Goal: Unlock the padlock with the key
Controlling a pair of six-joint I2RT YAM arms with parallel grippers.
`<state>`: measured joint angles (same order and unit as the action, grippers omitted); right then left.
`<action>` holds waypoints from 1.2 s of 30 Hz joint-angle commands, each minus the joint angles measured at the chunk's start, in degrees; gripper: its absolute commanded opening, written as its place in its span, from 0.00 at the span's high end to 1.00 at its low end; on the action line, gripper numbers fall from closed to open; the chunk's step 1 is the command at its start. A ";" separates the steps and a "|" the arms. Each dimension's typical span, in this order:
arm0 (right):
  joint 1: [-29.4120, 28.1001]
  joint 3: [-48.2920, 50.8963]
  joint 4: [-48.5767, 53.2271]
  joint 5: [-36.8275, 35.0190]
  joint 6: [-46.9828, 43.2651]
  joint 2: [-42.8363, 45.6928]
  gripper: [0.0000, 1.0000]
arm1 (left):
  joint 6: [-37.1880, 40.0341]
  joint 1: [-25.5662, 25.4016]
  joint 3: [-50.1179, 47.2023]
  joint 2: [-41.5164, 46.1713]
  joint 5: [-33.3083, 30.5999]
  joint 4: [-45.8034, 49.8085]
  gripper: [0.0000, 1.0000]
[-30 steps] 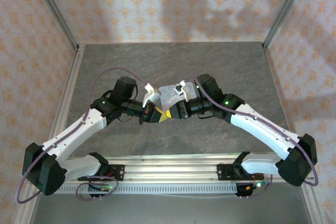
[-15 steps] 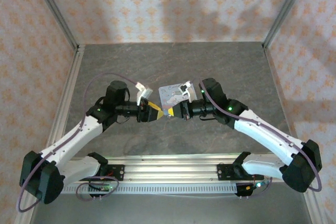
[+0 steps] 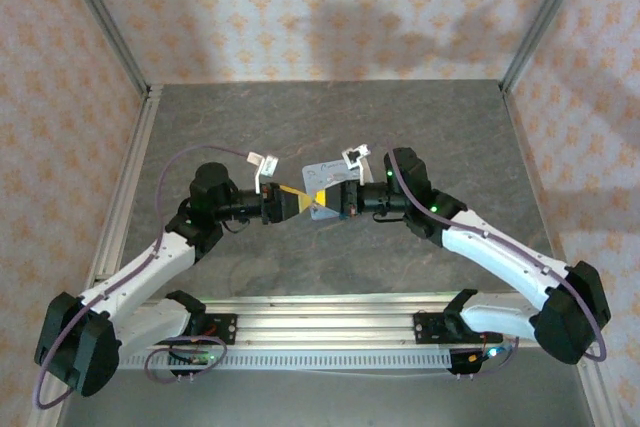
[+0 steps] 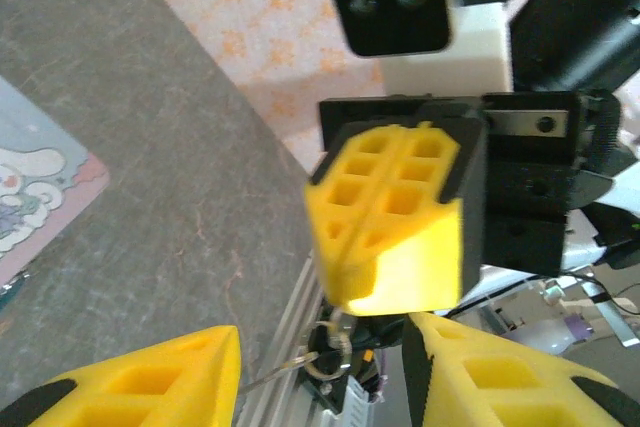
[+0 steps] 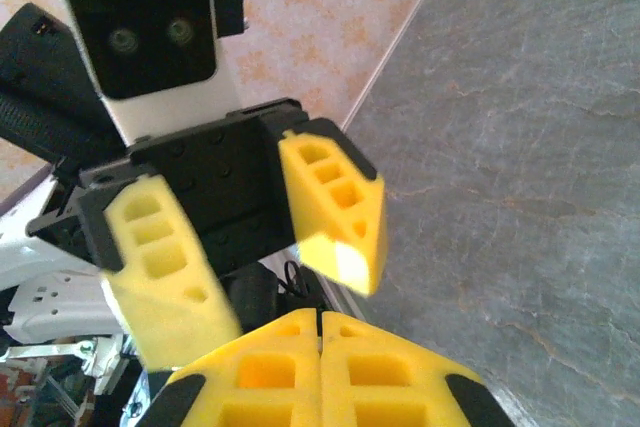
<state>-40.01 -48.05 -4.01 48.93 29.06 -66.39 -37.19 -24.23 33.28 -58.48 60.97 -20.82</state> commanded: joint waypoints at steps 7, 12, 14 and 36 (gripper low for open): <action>0.28 0.63 -8.16 1.06 4.03 -0.60 1.00 | -2.00 -2.31 1.47 0.15 0.58 -4.76 0.57; 0.20 0.93 -8.03 1.61 4.08 -0.43 1.00 | -2.05 -2.49 2.18 -0.63 0.47 -5.33 0.63; 0.16 1.11 -8.07 1.94 3.99 -0.37 1.00 | -2.03 -2.58 2.40 -0.84 0.46 -5.54 0.66; 0.45 -1.09 3.83 -11.47 0.98 5.00 0.46 | 12.38 -2.49 3.67 2.88 -2.82 12.07 1.00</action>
<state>-39.90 -47.64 -5.28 45.28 31.70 -65.10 -31.79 -26.28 34.85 -57.52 59.86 -15.51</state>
